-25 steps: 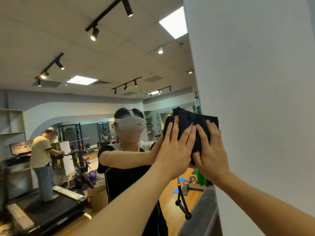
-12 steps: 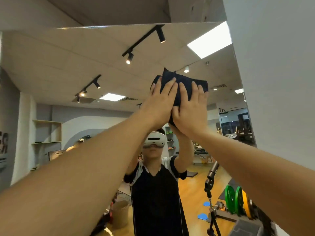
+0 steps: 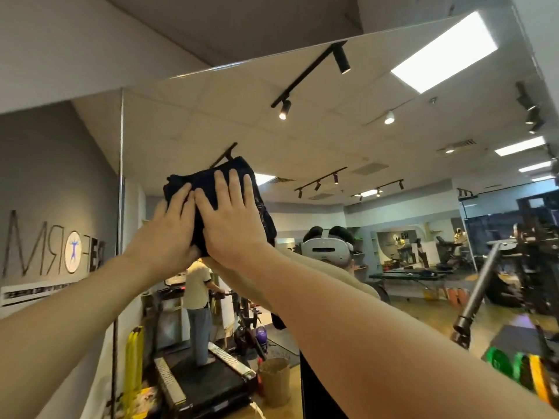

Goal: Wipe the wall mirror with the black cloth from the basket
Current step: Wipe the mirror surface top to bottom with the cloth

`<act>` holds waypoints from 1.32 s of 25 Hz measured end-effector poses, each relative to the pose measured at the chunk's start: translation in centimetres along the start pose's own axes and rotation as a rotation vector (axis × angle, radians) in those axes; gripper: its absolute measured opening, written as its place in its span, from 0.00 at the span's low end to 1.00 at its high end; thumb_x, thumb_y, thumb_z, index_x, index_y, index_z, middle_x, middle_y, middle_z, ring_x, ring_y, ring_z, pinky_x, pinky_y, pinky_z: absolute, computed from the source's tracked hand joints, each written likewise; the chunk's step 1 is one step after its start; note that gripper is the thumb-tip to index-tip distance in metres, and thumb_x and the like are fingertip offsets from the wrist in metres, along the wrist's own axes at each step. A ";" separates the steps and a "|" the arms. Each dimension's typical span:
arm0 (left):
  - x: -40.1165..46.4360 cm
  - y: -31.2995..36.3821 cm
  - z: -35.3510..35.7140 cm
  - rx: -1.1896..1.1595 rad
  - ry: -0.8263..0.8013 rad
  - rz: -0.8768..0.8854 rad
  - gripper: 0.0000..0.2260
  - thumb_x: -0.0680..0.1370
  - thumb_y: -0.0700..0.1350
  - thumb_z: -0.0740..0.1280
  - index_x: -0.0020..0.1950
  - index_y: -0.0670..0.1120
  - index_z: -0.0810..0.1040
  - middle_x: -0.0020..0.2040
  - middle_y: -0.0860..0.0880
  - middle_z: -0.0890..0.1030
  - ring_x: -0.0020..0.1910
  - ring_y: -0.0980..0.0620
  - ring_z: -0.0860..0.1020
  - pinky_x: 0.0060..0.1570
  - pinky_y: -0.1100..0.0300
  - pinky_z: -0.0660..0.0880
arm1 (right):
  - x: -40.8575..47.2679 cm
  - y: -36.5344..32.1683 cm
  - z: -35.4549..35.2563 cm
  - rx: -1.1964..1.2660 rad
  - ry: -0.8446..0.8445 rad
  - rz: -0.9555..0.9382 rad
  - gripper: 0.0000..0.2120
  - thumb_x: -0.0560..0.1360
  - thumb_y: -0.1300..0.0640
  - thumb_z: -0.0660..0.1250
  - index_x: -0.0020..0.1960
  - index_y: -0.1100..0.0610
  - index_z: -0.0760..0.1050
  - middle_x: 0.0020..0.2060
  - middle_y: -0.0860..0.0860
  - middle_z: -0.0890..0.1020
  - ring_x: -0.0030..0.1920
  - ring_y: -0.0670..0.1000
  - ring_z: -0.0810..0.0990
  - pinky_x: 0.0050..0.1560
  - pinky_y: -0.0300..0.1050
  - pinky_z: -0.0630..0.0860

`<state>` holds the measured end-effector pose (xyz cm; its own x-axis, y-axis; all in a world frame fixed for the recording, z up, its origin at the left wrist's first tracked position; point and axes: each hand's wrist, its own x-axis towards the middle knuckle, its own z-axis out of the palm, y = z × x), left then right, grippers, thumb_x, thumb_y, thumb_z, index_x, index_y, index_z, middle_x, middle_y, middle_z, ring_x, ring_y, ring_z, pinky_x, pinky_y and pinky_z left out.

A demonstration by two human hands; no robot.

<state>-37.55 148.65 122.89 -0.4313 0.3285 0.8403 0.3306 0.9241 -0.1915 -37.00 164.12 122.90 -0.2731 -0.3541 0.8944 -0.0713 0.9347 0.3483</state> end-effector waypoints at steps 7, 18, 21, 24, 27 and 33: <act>1.7 7.1 0.2 0.015 0.196 0.063 0.39 0.73 0.49 0.66 0.79 0.30 0.60 0.77 0.31 0.64 0.79 0.36 0.57 0.76 0.32 0.62 | -1.0 5.9 -0.7 -0.067 0.127 -0.016 0.26 0.84 0.51 0.57 0.81 0.56 0.63 0.81 0.63 0.62 0.81 0.69 0.56 0.82 0.66 0.46; 9.6 33.8 -0.6 -0.182 0.305 0.127 0.39 0.76 0.54 0.55 0.83 0.37 0.51 0.83 0.37 0.52 0.80 0.29 0.55 0.79 0.34 0.53 | -11.9 31.4 -9.2 -0.203 0.234 0.092 0.28 0.80 0.51 0.54 0.78 0.57 0.70 0.76 0.63 0.70 0.77 0.68 0.66 0.81 0.65 0.57; 9.7 42.1 -0.7 -0.218 0.327 0.175 0.39 0.79 0.53 0.59 0.83 0.39 0.47 0.84 0.39 0.48 0.81 0.30 0.51 0.80 0.35 0.50 | -16.8 37.9 -11.2 -0.230 0.245 0.146 0.28 0.79 0.55 0.58 0.78 0.57 0.69 0.76 0.63 0.70 0.77 0.68 0.66 0.81 0.66 0.57; 8.6 48.2 0.3 -0.243 0.340 0.224 0.39 0.79 0.54 0.60 0.83 0.40 0.46 0.84 0.39 0.48 0.81 0.30 0.49 0.80 0.34 0.47 | -22.0 41.4 -12.2 -0.239 0.232 0.204 0.28 0.78 0.57 0.59 0.78 0.58 0.68 0.77 0.64 0.68 0.78 0.69 0.64 0.80 0.68 0.59; 6.4 51.0 2.3 -0.262 0.329 0.240 0.38 0.78 0.54 0.56 0.83 0.39 0.48 0.84 0.38 0.51 0.81 0.30 0.50 0.80 0.34 0.48 | -26.4 42.0 -12.4 -0.219 0.197 0.222 0.29 0.78 0.53 0.58 0.78 0.57 0.68 0.78 0.64 0.67 0.79 0.69 0.62 0.80 0.68 0.58; -1.9 53.0 7.1 -0.258 0.281 0.349 0.41 0.75 0.56 0.53 0.83 0.37 0.49 0.83 0.36 0.51 0.80 0.29 0.54 0.80 0.34 0.51 | -36.5 39.4 -10.2 -0.128 0.160 0.250 0.31 0.77 0.55 0.63 0.79 0.56 0.65 0.79 0.64 0.64 0.81 0.68 0.58 0.78 0.71 0.60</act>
<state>-25.15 198.38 107.56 -0.0280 0.5105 0.8594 0.6260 0.6793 -0.3831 -20.01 213.59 106.82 -0.1122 -0.1242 0.9859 0.1029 0.9854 0.1358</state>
